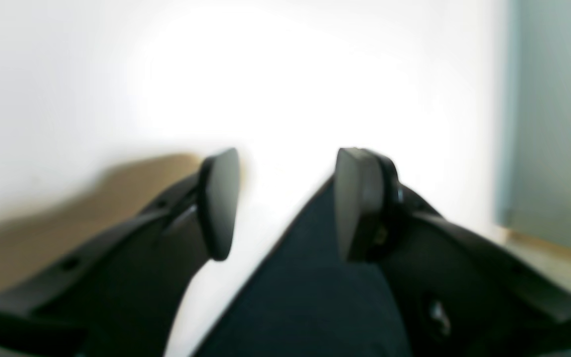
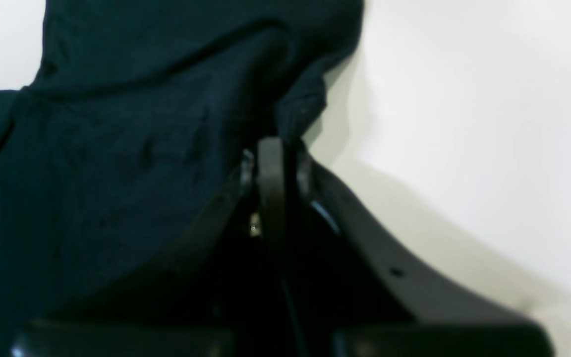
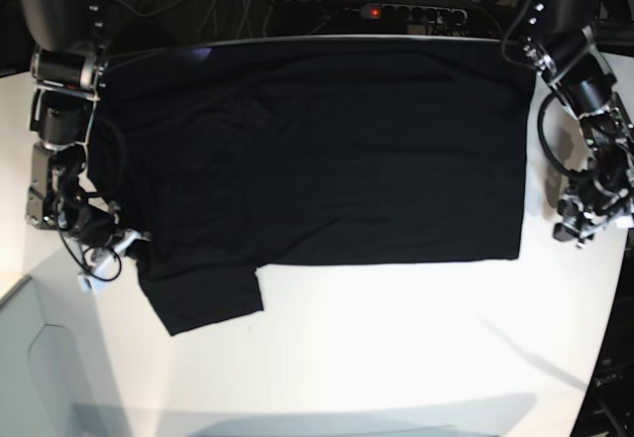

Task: Fold the T-shirt properly
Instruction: 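Grasp the shirt sides near the hem with both grippers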

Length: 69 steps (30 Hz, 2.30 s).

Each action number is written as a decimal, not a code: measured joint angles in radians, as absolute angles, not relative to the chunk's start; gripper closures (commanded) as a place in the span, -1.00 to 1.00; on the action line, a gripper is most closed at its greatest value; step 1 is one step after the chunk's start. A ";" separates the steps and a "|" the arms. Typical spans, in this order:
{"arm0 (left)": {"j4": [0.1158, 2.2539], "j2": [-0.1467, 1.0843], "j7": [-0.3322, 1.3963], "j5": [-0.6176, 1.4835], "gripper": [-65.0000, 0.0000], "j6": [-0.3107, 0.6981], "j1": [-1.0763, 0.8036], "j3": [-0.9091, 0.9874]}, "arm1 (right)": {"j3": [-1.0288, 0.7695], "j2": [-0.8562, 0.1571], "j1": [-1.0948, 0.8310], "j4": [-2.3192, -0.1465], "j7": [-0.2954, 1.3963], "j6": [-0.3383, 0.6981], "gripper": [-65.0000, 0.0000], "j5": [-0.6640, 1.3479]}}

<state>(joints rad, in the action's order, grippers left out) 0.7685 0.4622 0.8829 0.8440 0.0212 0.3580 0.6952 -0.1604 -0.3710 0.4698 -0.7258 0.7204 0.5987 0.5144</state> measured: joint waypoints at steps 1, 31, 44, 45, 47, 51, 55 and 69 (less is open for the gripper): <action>0.750 0.463 0.863 0.840 0.06 0.021 0.358 0.657 | -0.160 -0.371 0.470 -0.725 0.722 0.599 1.00 0.514; 0.661 0.374 0.646 0.929 0.08 0.091 0.380 0.330 | -0.160 -0.371 0.470 -0.725 0.721 0.599 1.00 0.514; 0.760 0.360 0.720 0.876 1.00 0.042 0.365 0.323 | -0.160 -0.369 0.484 -0.726 0.737 0.599 1.00 0.502; 0.782 0.355 0.723 0.875 1.00 0.036 0.363 0.323 | -0.157 -0.368 0.487 -0.726 0.744 0.600 1.00 0.496; 0.824 0.350 0.736 0.871 1.00 0.028 0.353 0.319 | -0.156 -0.368 0.494 -0.725 0.745 0.600 1.00 0.495; 0.874 0.348 0.763 0.848 1.00 0.015 0.344 0.318 | -0.156 -0.369 0.515 -0.720 0.765 0.601 1.00 0.476; 0.910 0.350 0.767 0.846 1.00 0.010 0.339 0.318 | -0.154 -0.379 0.534 -0.719 0.774 0.602 1.00 0.470; 1.171 0.382 0.769 0.844 1.00 0.009 0.205 0.314 | -0.159 -0.443 0.506 -0.848 0.781 0.602 1.00 0.475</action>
